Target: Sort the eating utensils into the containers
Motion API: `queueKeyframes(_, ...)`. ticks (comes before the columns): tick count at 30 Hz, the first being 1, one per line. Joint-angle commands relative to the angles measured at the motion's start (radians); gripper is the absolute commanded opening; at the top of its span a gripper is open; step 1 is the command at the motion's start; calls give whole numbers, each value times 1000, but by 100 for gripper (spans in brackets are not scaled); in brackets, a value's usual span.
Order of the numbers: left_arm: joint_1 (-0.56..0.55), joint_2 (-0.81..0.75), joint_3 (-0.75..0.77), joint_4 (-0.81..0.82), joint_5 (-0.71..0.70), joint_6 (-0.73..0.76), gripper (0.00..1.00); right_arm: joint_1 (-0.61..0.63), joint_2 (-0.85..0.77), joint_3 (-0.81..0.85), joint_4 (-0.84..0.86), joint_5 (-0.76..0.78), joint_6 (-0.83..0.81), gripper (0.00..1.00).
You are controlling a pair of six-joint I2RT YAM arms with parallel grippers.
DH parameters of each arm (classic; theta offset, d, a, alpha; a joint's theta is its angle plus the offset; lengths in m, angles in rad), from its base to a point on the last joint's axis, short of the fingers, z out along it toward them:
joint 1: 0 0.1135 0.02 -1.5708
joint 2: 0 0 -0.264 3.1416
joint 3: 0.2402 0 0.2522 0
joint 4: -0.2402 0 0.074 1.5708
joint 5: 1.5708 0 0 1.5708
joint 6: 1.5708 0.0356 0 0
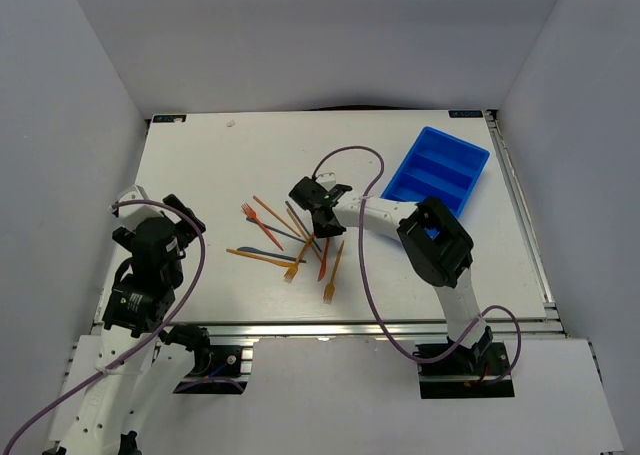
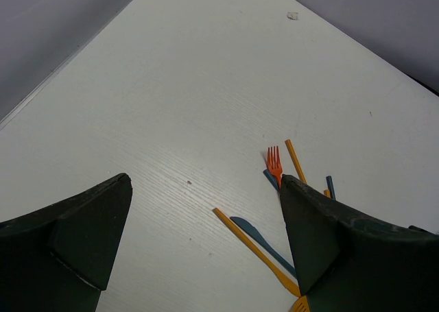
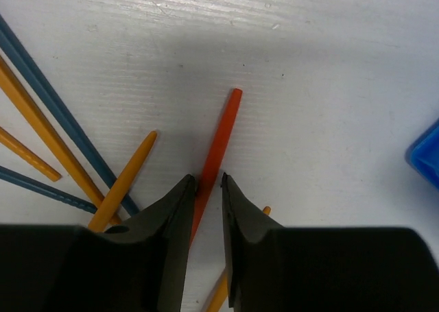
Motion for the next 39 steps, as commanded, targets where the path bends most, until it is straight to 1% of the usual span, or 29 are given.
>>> queueKeyframes(1, 0, -6, -4, -2, -4, -4, 98, -27, 38, -13, 17, -56, -23, 28)
queueKeyframes(6, 0, -5, -6, 0, -4, -4, 98, -41, 72, -15, 3, -80, -18, 25)
queueKeyframes(13, 0, -11, -4, -2, -7, -4, 98, -43, 107, -15, -25, -86, 51, 23)
queueKeyframes(14, 0, -11, -4, -2, -7, -4, 98, -43, 121, -12, -31, -88, 56, 21)
queueKeyframes(15, 0, -16, -5, -2, -7, -4, 98, -43, 126, -1, -39, -82, 62, 16)
queueKeyframes(18, 0, -19, -4, -2, -8, -2, 98, -43, 136, 5, -57, -63, 94, 8)
queueKeyframes(19, 0, -17, -5, 0, -7, -4, 98, -43, 135, 2, -57, -62, 102, 7)
queueKeyframes(20, 0, -17, -6, -2, -7, -4, 98, -43, 129, -1, -57, -62, 111, 2)
queueKeyframes(21, 0, -17, -4, 0, -7, -4, 98, -43, 124, -4, -53, -65, 115, 0)
queueKeyframes(28, 0, -19, -6, 0, -7, -4, 98, -43, 81, 5, -40, -65, 129, 0)
queueKeyframes(35, 0, -22, -4, -2, -8, -4, 98, -49, -31, 20, -26, -42, 77, 0)
queueKeyframes(39, 0, -22, -6, -2, -8, -4, 98, -58, -68, 26, -45, -33, 53, 0)
